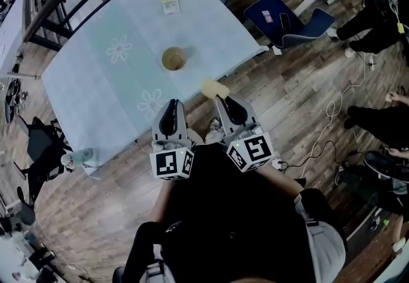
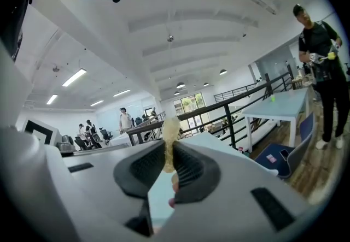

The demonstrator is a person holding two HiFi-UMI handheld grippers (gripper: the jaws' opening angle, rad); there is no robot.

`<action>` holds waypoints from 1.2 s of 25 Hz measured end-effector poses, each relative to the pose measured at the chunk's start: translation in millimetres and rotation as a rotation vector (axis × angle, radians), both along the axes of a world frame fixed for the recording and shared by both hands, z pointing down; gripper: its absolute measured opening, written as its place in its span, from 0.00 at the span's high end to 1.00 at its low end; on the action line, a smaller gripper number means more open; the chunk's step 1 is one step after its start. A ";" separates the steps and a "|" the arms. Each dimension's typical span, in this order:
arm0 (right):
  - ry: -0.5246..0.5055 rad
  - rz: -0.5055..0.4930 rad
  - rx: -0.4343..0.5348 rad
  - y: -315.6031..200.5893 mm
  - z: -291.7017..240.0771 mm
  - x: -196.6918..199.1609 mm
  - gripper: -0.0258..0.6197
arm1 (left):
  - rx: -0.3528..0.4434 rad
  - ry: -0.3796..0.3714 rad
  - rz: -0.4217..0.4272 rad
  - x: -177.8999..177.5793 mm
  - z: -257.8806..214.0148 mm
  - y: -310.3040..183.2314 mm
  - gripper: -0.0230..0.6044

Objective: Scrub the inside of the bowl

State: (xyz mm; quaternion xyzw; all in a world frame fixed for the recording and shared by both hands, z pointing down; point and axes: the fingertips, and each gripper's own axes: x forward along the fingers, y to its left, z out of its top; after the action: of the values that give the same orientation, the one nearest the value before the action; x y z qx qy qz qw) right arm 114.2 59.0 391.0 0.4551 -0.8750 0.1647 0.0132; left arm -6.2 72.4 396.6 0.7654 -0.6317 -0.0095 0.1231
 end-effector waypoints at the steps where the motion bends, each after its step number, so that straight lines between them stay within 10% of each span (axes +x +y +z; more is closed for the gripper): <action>1: 0.002 0.002 -0.007 -3.2 3.2 2.9 0.88 | -0.007 0.005 -0.003 1.5 2.4 -2.2 0.89; 30: 0.155 -0.053 -0.100 -153.0 23.3 -75.6 0.88 | -0.256 0.047 -0.101 -104.6 110.5 -146.7 0.94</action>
State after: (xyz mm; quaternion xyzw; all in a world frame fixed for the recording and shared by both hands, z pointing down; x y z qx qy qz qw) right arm 38.6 -94.1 414.4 0.4420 -0.8737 0.1720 0.1077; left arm -110.8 -74.4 507.1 0.7103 -0.6622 0.0472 0.2338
